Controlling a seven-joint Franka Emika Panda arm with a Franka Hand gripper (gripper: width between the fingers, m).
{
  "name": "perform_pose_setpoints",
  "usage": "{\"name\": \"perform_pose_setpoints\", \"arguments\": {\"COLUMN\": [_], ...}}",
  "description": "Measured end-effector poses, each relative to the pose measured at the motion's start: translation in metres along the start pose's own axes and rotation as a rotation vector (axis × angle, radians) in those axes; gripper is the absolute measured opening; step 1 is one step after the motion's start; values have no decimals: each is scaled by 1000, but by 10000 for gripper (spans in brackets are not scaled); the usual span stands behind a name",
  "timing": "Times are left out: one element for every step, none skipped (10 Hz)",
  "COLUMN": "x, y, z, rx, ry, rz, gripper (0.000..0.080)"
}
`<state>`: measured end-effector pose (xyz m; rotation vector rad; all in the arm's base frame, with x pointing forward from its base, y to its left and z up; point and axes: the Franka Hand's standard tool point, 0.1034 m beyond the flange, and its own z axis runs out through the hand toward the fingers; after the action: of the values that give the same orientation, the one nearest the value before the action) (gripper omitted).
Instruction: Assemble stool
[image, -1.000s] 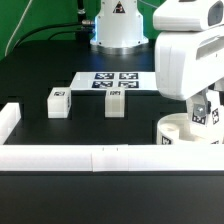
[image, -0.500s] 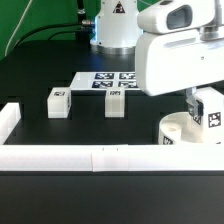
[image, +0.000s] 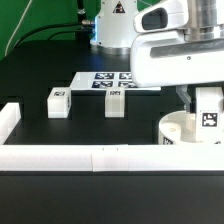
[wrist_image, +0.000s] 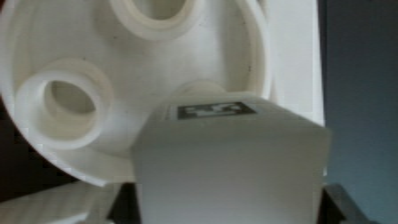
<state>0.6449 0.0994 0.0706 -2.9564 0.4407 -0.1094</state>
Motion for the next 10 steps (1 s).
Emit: {"name": "perform_pose_setpoints", "arguments": {"x": [0,0,0,1,0,-2,-5,-5,-5,-5], "y": [0,1,2,5,4,3,1,0,0,0], "z": [0,0,-1,-1,-1,0,2,3,3,3], "rx": [1,3,13,23,29,30,36,67,90,104], "ry": [-1,-3,-8,-13,-22,-32,-45,-69,-87,-96], "rz": [69,119,234,378,524,674,806,969,1090,1172], "gripper": [340,340,340,340,340,340,340,340,340,340]}}
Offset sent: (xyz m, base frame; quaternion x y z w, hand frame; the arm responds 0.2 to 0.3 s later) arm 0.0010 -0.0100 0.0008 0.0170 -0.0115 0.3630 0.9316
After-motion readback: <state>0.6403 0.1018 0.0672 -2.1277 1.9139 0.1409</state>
